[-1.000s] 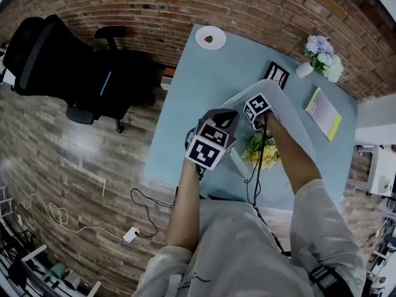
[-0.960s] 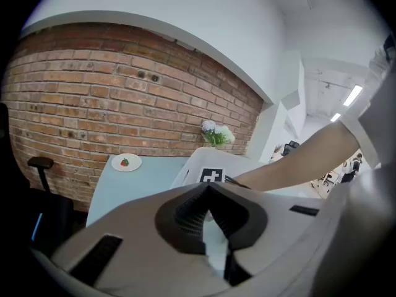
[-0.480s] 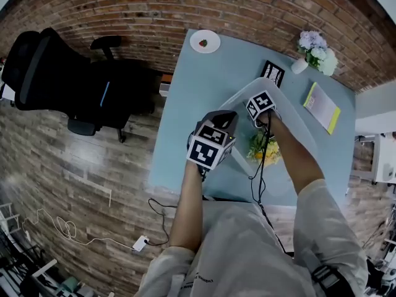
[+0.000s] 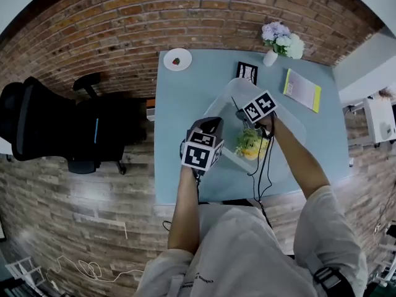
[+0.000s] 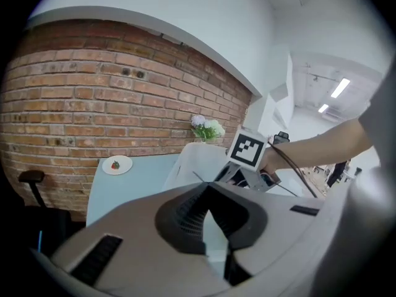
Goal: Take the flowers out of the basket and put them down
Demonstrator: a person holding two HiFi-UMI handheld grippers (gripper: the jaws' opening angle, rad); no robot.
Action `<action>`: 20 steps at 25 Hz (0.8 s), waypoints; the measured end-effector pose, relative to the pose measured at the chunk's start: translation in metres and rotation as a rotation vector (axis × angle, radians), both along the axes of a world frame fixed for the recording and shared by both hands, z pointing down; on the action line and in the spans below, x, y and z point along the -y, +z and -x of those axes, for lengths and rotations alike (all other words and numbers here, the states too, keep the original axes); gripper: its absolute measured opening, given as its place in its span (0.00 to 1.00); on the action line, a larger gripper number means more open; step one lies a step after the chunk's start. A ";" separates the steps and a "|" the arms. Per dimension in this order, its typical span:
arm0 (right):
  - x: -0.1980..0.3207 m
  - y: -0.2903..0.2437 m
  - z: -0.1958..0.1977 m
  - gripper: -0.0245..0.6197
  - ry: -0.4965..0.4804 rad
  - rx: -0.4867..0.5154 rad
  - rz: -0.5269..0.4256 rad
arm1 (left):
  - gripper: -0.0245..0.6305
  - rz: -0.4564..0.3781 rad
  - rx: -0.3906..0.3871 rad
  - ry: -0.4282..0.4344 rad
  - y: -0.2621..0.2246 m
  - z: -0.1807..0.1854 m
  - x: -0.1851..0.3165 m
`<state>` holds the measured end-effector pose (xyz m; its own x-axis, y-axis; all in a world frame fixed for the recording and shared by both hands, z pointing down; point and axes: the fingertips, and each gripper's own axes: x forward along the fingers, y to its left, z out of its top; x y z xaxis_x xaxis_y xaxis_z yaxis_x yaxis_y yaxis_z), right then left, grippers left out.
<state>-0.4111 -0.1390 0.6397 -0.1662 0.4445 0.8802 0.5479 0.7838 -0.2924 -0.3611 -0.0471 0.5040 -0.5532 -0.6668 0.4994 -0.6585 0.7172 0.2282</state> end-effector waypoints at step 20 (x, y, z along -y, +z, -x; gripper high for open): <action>0.049 -0.152 -0.026 0.10 0.250 0.303 0.304 | 0.07 0.067 0.093 -0.100 -0.021 -0.013 0.013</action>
